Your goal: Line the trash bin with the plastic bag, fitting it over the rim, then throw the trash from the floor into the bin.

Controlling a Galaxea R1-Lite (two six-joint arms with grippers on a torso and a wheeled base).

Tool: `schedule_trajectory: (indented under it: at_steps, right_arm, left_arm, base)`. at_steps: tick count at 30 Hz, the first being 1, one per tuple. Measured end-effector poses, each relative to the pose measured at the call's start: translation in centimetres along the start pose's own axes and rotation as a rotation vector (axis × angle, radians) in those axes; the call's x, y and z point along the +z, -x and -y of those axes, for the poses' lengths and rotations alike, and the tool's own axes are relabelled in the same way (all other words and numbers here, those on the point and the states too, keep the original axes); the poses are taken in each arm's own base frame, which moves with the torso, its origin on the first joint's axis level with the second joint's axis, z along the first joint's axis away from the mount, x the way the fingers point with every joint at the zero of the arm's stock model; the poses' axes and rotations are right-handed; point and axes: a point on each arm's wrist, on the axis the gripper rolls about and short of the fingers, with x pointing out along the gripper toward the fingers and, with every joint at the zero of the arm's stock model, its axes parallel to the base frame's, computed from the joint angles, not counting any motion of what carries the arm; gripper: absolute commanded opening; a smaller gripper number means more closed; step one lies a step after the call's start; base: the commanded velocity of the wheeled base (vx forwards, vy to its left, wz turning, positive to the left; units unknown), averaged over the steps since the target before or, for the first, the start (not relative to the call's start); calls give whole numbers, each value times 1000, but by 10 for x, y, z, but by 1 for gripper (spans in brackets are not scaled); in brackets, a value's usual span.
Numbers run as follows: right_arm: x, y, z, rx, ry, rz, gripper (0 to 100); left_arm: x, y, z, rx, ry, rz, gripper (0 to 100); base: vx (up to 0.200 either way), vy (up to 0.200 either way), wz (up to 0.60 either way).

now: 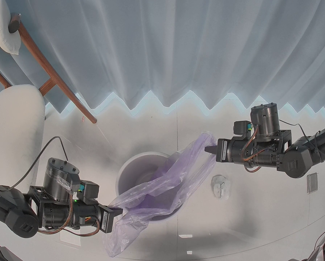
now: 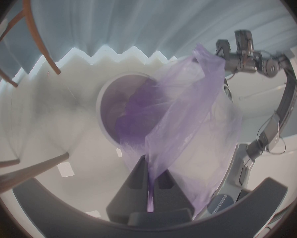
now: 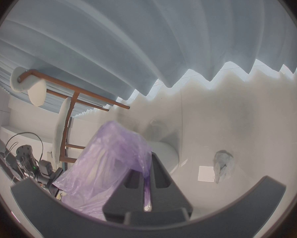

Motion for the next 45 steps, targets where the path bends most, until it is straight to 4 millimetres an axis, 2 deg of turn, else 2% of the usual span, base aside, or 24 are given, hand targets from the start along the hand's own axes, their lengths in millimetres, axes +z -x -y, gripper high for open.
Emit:
schedule_trajectory:
  at_steps: [6, 10, 16, 20, 26, 30, 34, 39, 45]
  right_arm:
    - [-15, -13, -21, 54, 26, -45, 0]
    - [-29, -24, -36, 91, 41, -87, 0]
    - [-35, -48, -42, 107, 57, -72, 0]
    - [-28, -60, -29, 58, 44, -37, 0]
    - [-14, -65, 13, -41, -4, 7, 0]
    - [-5, -62, 43, -106, -43, 34, 0]
    - [0, -59, 61, -131, -68, 50, 0]
    - [4, -58, 62, -108, -65, 72, 0]
    - [13, -62, 53, -76, -50, 100, 0]
  left_arm:
    - [9, 5, -6, 26, 96, 144, 0]
    - [12, 6, -9, 54, 119, 182, 0]
    - [18, 3, -10, 60, 129, 202, 0]
    - [36, -7, -10, 53, 141, 233, 0]
    - [57, -35, -16, 81, 156, 247, 0]
    - [63, -51, -31, 132, 168, 240, 0]
    - [61, -61, -51, 181, 182, 221, 0]
    - [59, -69, -59, 191, 191, 211, 0]
    - [63, -73, -65, 198, 204, 224, 0]
  base:
    - [0, 0, 0]
    - [0, 0, 0]
    - [0, 0, 0]
    - [0, 0, 0]
    - [0, 0, 0]
    - [0, 0, 0]
    - [0, 0, 0]
    - [0, 0, 0]
    - [0, 0, 0]
